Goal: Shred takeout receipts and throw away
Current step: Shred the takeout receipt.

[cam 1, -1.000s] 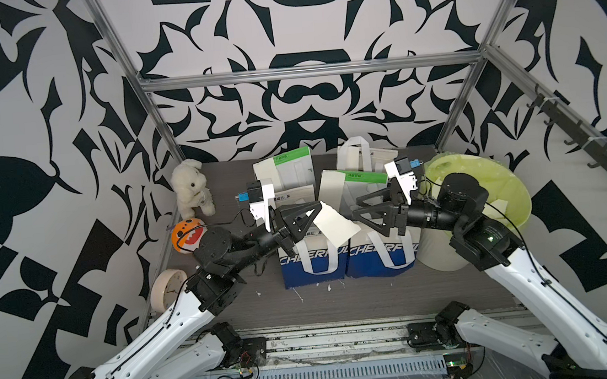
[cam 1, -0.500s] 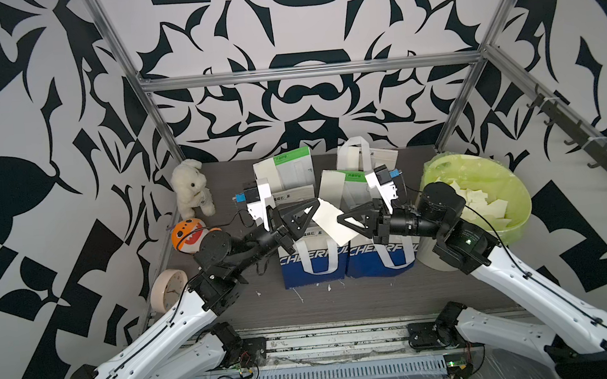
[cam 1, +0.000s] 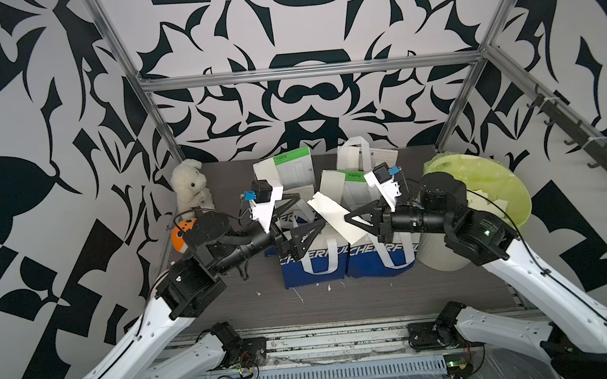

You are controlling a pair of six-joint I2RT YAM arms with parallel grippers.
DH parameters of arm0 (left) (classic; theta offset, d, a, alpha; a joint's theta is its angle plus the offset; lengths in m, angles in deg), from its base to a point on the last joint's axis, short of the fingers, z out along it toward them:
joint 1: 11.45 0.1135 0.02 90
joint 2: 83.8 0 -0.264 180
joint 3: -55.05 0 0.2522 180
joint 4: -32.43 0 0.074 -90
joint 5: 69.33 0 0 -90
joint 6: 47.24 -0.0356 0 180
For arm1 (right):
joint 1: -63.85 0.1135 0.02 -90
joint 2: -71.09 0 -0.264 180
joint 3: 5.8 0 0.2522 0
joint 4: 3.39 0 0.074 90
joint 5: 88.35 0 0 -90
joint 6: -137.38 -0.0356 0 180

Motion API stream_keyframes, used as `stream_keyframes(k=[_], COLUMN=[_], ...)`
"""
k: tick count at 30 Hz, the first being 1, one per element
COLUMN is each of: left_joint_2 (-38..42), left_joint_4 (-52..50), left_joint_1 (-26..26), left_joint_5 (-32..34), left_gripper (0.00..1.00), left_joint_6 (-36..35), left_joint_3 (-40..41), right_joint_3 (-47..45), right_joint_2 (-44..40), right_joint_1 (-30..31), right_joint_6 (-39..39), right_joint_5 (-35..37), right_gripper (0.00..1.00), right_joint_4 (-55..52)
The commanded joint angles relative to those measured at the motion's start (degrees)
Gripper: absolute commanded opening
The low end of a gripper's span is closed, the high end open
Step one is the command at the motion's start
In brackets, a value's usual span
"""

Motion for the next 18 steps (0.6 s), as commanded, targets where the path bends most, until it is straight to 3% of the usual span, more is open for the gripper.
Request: stream_keyframes(k=[1,5,11,14,16,18], left_joint_2=[-4.3,-11.1,-16.9,-18.1,-18.7,-18.7], left_joint_4=[-23.6,-31.6,-27.2,-23.0,-20.9,-18.3], left_joint_1=[-0.1,-0.1,-0.1,-0.1,-0.1,-0.1], left_joint_5=[-6.8,-11.7,-19.2,-20.4,-20.0,-20.2], left_gripper=[0.99,0.97,0.86,0.72,0.56,0.58], left_joint_6=[-16.7,-21.6,-20.9,-19.3,-18.3,-17.0], left_joint_3=[-8.2,-15.1,-17.3,-16.0,-15.4,-14.7], right_joint_3=[4.9,5.8,4.3,3.9,3.3,1.9], right_joint_2=[0.8,0.5,-0.3,-0.3,-0.6,-1.6], right_joint_1=[0.3,0.3,0.3,0.3,0.3,0.3], right_joint_6=[10.5,12.5,12.0,11.6,11.2,10.5], right_joint_5=[1.8,-0.8,-3.1,-4.3,-5.6,-7.4], right_gripper=[0.00,0.00,0.00,0.00,0.00,0.00], right_joint_4=[-13.5,-14.7,-13.3,-12.6,-11.6,-9.5])
